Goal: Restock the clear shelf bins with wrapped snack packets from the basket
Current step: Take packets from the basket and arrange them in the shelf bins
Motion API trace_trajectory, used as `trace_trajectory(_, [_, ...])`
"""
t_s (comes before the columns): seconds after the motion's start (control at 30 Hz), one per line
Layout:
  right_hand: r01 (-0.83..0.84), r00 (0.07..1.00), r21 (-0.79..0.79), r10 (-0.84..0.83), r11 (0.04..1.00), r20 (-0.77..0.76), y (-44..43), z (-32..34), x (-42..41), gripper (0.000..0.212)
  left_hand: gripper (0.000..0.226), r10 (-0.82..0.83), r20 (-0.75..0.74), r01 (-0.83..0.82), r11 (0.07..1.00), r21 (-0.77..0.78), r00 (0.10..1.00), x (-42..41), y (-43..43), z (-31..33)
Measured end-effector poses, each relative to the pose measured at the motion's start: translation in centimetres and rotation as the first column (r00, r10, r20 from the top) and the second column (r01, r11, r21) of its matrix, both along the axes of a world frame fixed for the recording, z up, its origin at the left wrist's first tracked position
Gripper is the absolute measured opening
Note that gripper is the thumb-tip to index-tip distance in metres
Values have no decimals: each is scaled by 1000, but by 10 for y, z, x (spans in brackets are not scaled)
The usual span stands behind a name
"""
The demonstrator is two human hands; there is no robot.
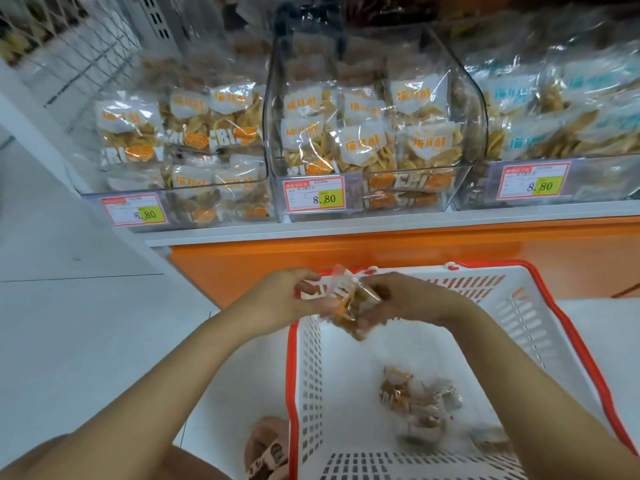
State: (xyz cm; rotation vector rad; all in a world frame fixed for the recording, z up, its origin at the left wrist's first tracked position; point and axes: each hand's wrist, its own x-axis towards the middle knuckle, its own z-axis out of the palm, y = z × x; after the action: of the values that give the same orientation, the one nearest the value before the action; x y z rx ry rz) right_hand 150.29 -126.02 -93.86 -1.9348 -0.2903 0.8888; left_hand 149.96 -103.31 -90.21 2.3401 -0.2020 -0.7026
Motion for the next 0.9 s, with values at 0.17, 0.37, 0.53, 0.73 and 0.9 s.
trace_trajectory(0.17, [183,947,80,-197,980,252,39,80,-10,41,9,232,156,-164,919,-359,960,-1,26,50])
trace_trajectory(0.37, [446,841,513,-540,734,41,108,118,-3,26,23,689,2,-464,491,-737,725,0,57,78])
trace_trajectory(0.53, [396,777,475,-562,786,283,161,157,46,15,16,817,21,-480,359,-801,576,7,83,83])
trace_trajectory(0.73, [367,658,5,-263,930,705,200,194,137,39,31,691,532,-597,710,-373,489,17,112,80])
trace_trajectory(0.9, [374,740,-262,-116,889,663,231,181,175,33,38,574,643,-582,778,-235,507,25,113,70])
